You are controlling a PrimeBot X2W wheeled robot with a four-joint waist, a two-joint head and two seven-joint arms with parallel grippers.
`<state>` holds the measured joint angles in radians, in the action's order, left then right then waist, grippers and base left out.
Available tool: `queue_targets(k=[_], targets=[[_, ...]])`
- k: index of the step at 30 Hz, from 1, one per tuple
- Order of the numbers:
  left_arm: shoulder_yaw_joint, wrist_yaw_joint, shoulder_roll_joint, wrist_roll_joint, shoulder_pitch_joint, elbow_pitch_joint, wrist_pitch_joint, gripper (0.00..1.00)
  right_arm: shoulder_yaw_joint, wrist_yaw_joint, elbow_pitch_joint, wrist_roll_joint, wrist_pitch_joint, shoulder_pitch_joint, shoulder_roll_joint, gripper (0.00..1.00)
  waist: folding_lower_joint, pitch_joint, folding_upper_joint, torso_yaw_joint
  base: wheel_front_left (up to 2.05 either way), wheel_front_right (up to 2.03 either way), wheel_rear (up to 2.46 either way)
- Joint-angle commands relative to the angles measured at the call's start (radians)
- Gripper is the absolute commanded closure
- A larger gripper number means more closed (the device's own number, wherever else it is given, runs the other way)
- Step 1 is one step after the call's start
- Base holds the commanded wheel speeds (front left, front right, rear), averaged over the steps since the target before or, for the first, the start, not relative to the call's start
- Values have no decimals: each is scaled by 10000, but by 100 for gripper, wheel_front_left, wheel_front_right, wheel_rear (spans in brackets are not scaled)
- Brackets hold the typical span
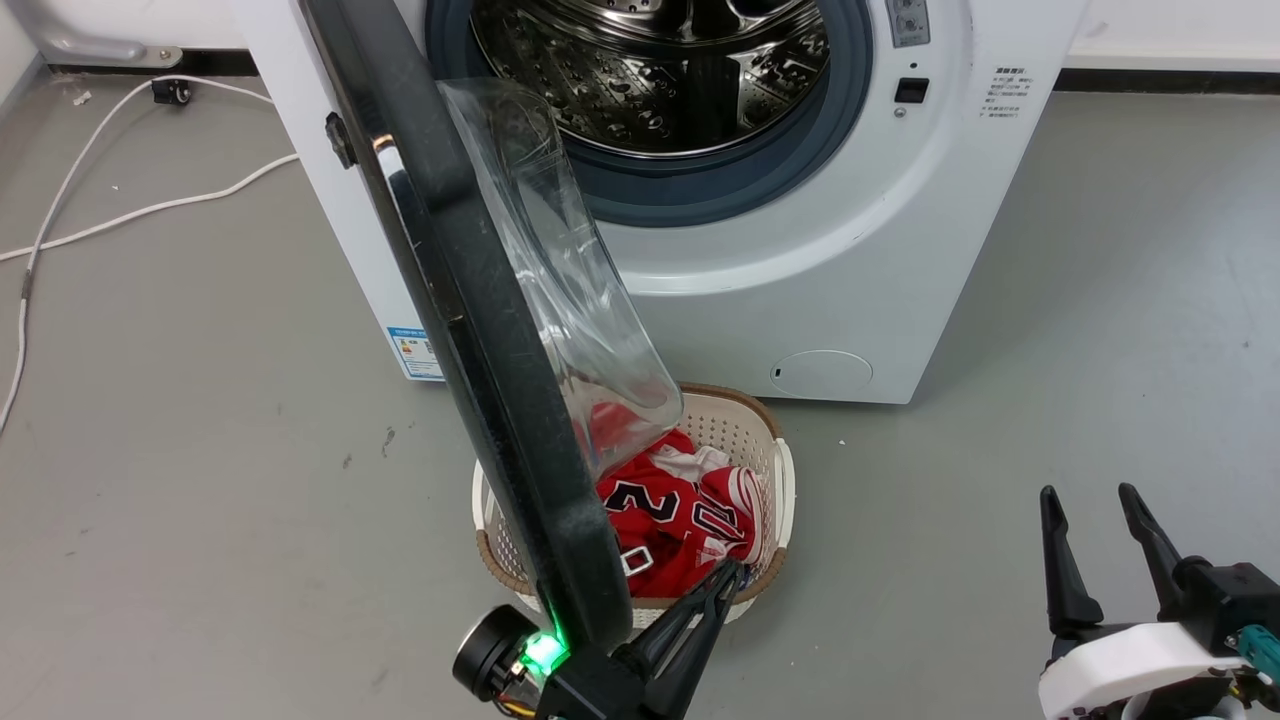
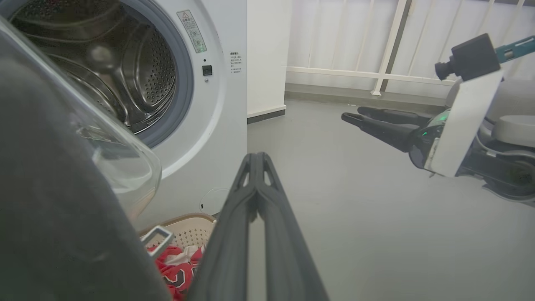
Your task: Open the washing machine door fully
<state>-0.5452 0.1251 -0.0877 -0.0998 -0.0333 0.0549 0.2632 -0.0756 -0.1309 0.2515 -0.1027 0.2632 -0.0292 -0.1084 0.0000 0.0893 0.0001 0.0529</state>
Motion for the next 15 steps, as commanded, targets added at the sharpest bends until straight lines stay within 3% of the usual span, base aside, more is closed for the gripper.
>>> queue_targets(k=[1,15], targets=[[129,0,-40,-10,53,184,24,100,-14,2,23,41,21,-127,-30,0,0,-2,-1,15,0,0,0],[705,15,157,170,428,243,25,100,11,2,17,-208,21,399,-103,0,0,-342,-1,498,0,0,0]])
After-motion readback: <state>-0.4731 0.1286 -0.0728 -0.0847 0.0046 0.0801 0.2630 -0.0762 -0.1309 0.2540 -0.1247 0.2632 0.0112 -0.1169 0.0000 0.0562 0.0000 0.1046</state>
